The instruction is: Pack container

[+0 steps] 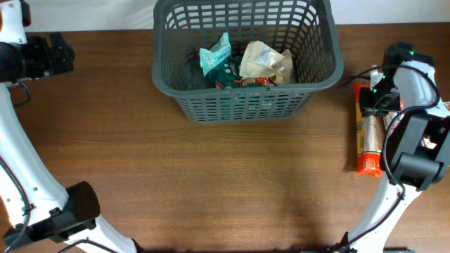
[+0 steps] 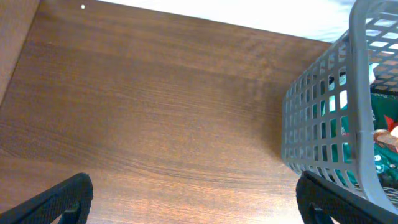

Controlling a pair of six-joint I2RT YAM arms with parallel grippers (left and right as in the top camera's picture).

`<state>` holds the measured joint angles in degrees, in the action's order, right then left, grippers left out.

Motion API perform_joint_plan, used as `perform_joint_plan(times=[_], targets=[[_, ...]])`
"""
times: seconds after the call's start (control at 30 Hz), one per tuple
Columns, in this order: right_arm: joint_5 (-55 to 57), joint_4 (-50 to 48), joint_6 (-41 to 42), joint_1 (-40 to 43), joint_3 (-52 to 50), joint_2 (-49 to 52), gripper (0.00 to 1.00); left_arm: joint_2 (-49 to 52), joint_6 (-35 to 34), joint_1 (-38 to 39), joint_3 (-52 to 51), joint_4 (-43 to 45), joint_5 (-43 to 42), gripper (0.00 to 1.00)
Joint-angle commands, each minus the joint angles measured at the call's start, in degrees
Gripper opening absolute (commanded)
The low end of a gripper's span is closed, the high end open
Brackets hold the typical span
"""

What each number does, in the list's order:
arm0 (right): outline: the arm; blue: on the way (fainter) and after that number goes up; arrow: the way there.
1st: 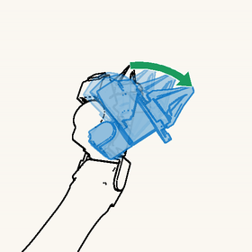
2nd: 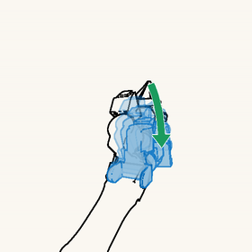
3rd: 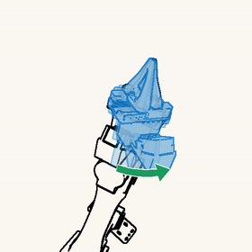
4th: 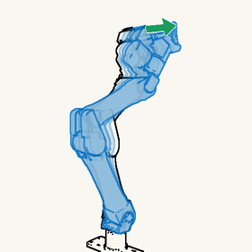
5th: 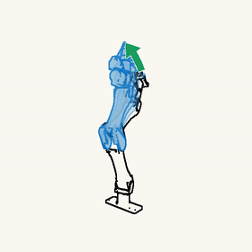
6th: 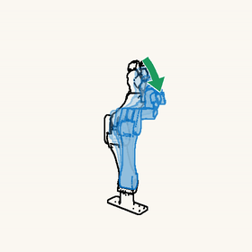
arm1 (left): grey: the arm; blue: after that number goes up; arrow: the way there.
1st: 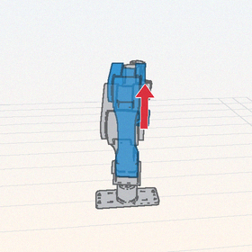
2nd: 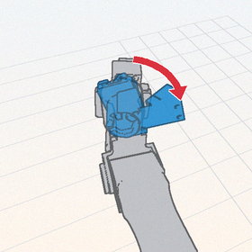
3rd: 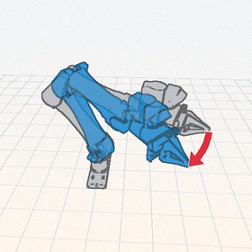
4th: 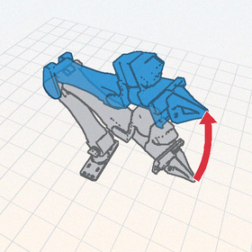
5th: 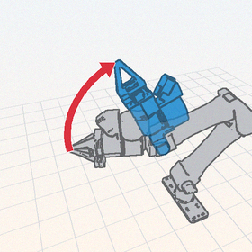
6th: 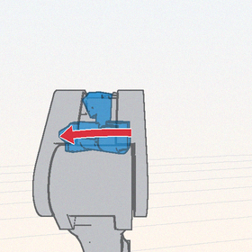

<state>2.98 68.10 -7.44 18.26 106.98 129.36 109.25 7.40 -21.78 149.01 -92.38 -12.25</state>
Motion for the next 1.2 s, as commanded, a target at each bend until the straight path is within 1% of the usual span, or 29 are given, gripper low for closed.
perform_joint_plan(times=[0.0,0.03,0.13,0.23,0.27,0.33,0.43,0.5,0.6,0.63,0.73,0.8,0.9,1.0,1.03,1.1,1.17], targets=[[0.0,7.0,3.7,1.7,16.2,-3.4,0.04,-1.6,-0.5,-0.3,-0.2,-0.1,-0.9,0.99],[-0.3,10.6,3.7,1.7,23.8,-4.7,0.04,-1.6,-0.5,-0.3,-0.2,-0.1,-0.9,0.99],[-0.4,16.2,3.7,0.8,39.6,-6.9,0.04,-1.6,-0.5,-0.3,-0.2,-0.1,-0.9,0.99],[-1.5,20.2,3.3,-1.5,55.7,-8.4,0.04,-1.6,-0.5,-0.3,-0.2,-0.1,-0.9,0.99],[-3.2,21.0,1.9,-2.9,60.7,-9.0,0.04,-1.6,-0.5,-0.3,-0.2,-0.1,-0.9,0.99],[-7.8,21.4,-4.2,-5.7,66.5,-10.0,0.04,-1.6,-0.5,-0.3,-0.2,-0.1,-0.9,0.99],[-10.8,21.3,-9.3,-12.0,72.7,-11.5,0.04,-1.6,-0.5,-0.3,-0.2,-0.1,-0.9,0.99],[-13.2,21.0,-15.8,-17.9,72.9,-12.7,0.04,-1.6,-0.5,-0.3,-0.2,-0.1,-0.9,0.99],[-13.1,21.0,-26.0,-26.6,72.6,-12.3,0.04,-1.6,-0.5,-0.3,-0.2,-0.1,-0.9,0.99],[-12.7,21.1,-31.9,-30.1,71.8,-11.9,0.04,-1.6,-0.5,-0.3,-0.2,-0.1,-0.9,0.99],[-11.5,20.5,-41.8,-35.9,69.9,-11.1,0.04,-1.6,-0.5,-0.3,-0.2,-0.1,-0.9,0.99],[-10.6,18.9,-44.5,-39.0,68.2,-10.7,0.04,-1.6,-0.5,-0.3,-0.2,-0.1,-0.9,0.99],[-9.2,13.6,-49.2,-42.6,62.4,-10.1,0.04,-1.6,-0.5,-0.3,-0.2,-0.1,-0.9,0.99],[-8.7,7.0,-50.8,-43.0,55.9,-9.8,0.04,-1.6,-0.5,-0.3,-0.2,-0.1,-0.9,0.99],[-8.7,3.0,-51.2,-42.8,51.8,-9.7,0.04,-1.6,-0.5,-0.3,-0.2,-0.1,-0.9,0.99],[-8.8,-2.5,-54.5,-42.3,45.3,-9.7,0.04,-1.6,-0.5,-0.3,-0.2,-0.1,-0.9,0.99],[-9.0,-6.3,-55.3,-42.2,41.1,-9.7,0.03,-1.6,-0.5,-0.3,-0.2,-0.1,-0.9,0.99]])
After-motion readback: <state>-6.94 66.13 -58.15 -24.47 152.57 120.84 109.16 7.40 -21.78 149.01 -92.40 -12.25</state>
